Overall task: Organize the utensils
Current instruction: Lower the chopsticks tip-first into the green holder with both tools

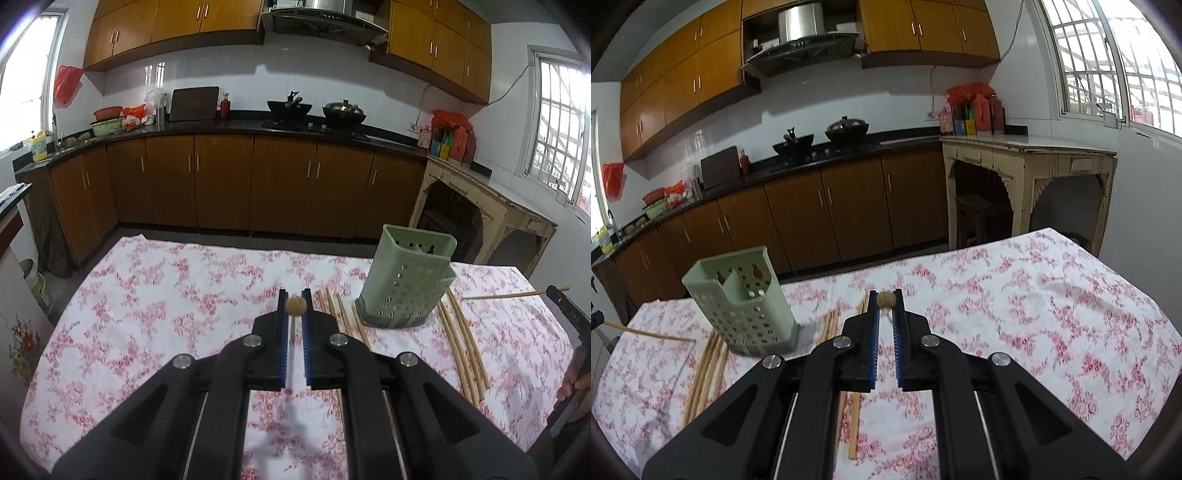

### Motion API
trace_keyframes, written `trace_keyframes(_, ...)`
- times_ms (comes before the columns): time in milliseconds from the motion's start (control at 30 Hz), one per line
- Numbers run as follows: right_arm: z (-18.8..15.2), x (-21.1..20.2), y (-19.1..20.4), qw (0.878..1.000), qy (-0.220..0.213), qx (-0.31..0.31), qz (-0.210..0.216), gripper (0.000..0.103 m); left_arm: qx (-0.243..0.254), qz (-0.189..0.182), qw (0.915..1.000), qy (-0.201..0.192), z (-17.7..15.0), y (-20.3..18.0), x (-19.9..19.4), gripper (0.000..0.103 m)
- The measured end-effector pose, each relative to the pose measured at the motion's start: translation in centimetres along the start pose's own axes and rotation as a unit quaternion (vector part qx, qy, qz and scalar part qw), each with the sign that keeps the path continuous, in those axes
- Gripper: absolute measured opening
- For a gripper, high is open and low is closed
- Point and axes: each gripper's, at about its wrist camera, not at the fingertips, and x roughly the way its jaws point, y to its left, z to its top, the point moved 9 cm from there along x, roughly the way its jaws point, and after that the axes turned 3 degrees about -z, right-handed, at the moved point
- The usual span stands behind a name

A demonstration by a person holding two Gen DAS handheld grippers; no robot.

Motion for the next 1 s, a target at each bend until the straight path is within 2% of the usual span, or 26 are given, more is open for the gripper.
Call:
trace_keyframes(133,1.2,0.0,-0.1,1.0,-0.007,0.01,0.005,0.008,0.0,0.007,0.9999,-0.009,1.1,0.0,0.0,0.008)
trace_keyframes(700,5.7,-1.4,0.8,0.999,-0.031,0.012,0.02,0.008,0.021,-0.003,0.9988,-0.045,5.3,-1.4,-2.5,0.008)
trace_keyframes(1000,12.5,-4.5,4.5,0.993,-0.079,0.017,0.089,0.008,0.056,-0.044,0.9926,-0.098,11.6,-6.4,-6.5,0.008)
